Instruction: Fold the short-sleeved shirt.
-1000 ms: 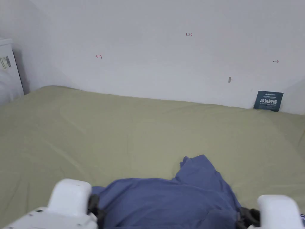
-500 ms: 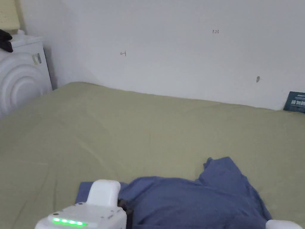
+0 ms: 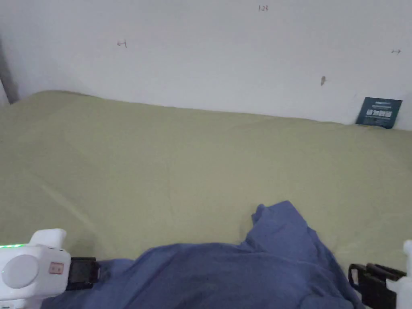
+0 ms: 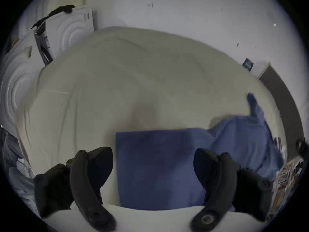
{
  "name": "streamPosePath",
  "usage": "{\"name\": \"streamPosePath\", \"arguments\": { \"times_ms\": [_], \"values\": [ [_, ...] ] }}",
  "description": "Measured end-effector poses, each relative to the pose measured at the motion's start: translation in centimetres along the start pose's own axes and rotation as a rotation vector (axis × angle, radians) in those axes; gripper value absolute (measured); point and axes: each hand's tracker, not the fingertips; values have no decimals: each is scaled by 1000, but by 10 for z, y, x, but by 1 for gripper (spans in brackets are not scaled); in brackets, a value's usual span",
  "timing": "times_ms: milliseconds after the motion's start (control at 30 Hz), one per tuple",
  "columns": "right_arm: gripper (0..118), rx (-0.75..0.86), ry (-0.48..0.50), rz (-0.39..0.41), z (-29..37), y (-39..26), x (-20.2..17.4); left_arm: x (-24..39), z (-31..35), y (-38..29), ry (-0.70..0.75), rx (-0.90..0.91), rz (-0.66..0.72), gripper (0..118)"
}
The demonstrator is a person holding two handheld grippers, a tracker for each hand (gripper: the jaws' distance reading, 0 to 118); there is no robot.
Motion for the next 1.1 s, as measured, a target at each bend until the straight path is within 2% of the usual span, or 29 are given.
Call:
{"name": "streamPosePath", "arguments": {
  "times_ms": [33, 67, 100, 133, 167, 200, 233, 333, 367, 433, 533, 567, 600, 633, 667, 700, 733, 833, 867, 967, 1033, 1100],
  "values": [
    [9, -14, 0, 16, -16, 12, 10, 6, -6, -2, -8, -25, -18, 96],
    [40, -64, 26, 41, -40, 25, 24, 9, -12, -4, -8, -21, -30, 87],
    [76, -120, 42, 47, -64, 39, 36, 10, -14, -7, 5, -9, -41, 80],
    [98, -207, 47, 63, -91, 51, 45, 11, -12, -8, 52, 4, -65, 71],
    [98, -288, 61, 76, -116, 60, 52, 11, -6, -9, 52, 39, -61, 36],
    [98, -296, 27, 64, -138, 69, 61, 8, -1, -8, -17, 76, -42, 0],
    [98, -339, 7, 54, -159, 76, 66, 6, 1, -5, -66, 83, -18, 0],
    [98, -452, 6, 23, -216, 92, 80, 12, 11, -3, -35, 79, -16, 0],
    [98, -485, -13, 37, -230, 94, 80, 13, 12, -1, -32, 76, -30, 0],
    [98, -553, 18, 66, -251, 94, 77, 19, 14, 1, -16, 75, -59, 0],
    [91, -615, 1, 86, -269, 90, 67, 21, 14, 5, -21, 60, -52, 0],
    [86, -644, -27, 92, -273, 89, 64, 20, 13, 7, -22, 55, -52, 0],
    [86, -678, -56, 98, -274, 87, 60, 20, 13, 8, -21, 54, -50, 0],
    [64, -680, -102, 116, -272, 86, 56, 20, 13, 9, -22, 54, -46, 0],
    [35, -638, -149, 159, -266, 87, 50, 21, 14, 9, -29, 54, -43, 0],
    [2, -629, -107, 161, -263, 89, 48, 19, 13, 12, -33, 53, -42, 0],
    [2, -601, -68, 136, -259, 90, 43, 20, 14, 13, -37, 57, -42, 0],
    [2, -540, -92, 223, -245, 93, 24, 23, 19, 20, -33, 66, -66, 0],
    [2, -522, -91, 230, -234, 95, 19, 24, 22, 23, -36, 71, -64, 0],
    [2, -440, -15, 227, -199, 106, 8, 26, 39, 33, -61, 102, -75, 0],
    [2, -387, -23, 268, -168, 111, -2, 29, 56, 36, -77, 136, -100, 0],
    [2, -333, 10, 310, -133, 113, -9, 32, 73, 36, -91, 150, -129, 0]
  ]
}}
